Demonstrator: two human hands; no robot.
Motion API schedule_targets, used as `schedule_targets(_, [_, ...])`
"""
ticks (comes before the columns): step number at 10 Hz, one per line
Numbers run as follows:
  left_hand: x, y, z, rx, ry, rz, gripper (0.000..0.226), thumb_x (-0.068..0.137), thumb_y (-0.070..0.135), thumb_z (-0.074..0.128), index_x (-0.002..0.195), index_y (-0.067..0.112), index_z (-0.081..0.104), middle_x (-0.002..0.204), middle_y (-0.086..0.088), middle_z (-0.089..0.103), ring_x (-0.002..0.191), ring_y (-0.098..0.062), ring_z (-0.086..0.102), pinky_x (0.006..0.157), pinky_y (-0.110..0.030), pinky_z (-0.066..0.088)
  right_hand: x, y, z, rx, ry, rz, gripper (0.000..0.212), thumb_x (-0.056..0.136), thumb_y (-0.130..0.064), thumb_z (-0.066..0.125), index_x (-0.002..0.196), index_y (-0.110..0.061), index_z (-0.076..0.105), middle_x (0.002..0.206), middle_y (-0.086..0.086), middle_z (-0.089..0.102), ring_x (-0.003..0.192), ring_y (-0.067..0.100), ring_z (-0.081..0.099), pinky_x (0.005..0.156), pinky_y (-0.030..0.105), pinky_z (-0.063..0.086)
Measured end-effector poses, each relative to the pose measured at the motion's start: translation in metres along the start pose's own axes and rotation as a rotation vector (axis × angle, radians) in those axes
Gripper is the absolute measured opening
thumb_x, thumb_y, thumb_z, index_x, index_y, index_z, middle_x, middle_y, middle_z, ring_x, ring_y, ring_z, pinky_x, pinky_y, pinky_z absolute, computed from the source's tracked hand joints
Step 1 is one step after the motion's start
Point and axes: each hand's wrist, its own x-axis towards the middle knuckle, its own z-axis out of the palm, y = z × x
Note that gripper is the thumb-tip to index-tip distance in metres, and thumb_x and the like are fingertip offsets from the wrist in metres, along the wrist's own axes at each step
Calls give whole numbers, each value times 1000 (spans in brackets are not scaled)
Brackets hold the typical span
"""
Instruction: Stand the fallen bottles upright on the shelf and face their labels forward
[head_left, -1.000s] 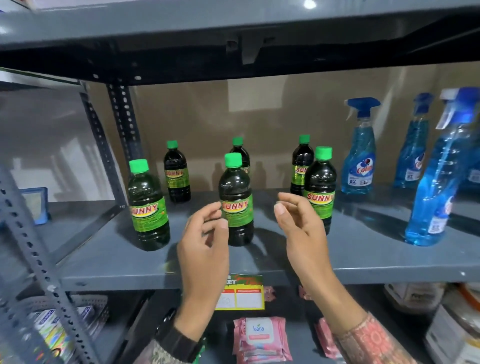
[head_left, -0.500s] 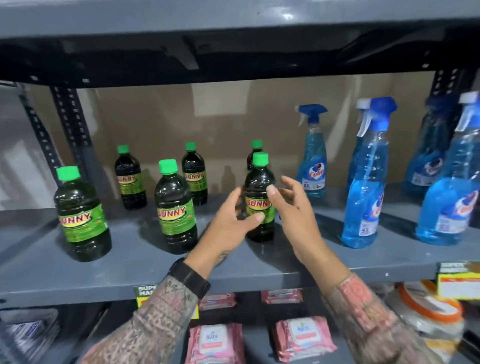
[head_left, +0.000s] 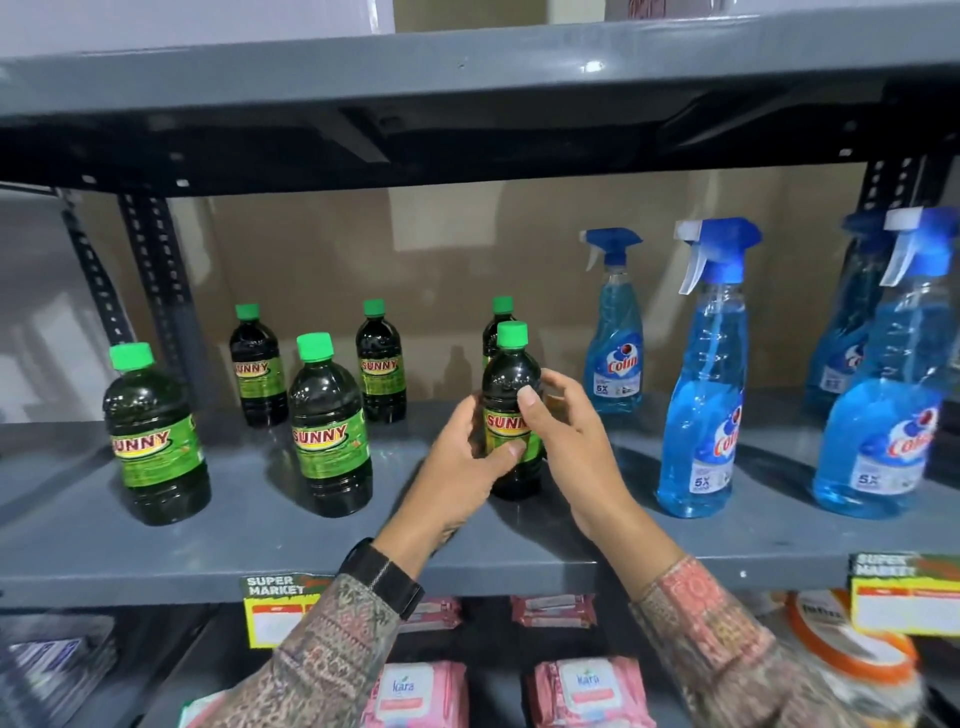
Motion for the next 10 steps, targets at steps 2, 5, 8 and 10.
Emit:
schedule_targets(2, [-10,3,1,13,-56,-8,55,100,-2,59,135,40,56,126,19,73,123,-3,66,99,-21,53,-6,-3,6,88,-35,80,20,106,-31,60,122,-41,64,106,-16,79,99,-4,73,75,10,54])
schedule_targets(5, [-18,1,-1,65,-34,35,63,95,8,65,136,53,55,131,17,71,127,-10,65,108,-34,52,-17,-6,7,111,-34,47,27,105,-33,60,130,-42,62,120,-7,76,109,3,73,83,17,55])
schedule_targets(8, [-19,-4,-1,144,-16,32,54,91,16,70,135,43,56,127,11,73,119,-12,69,108,-48,52,-20,2,9,59,-16,43,29,105,-31,61,131,-41,62,123,-5,75,112,6,72,87,20,57])
schedule_targets(10, [-37,13,-16,271,-29,-39,72,85,44,69,144,67,33,152,15,54,140,-13,52,117,-48,42,-38,-6,14,-211,169,31,59,102,-51,58,157,-34,43,151,-1,56,137,14,55,116,43,44])
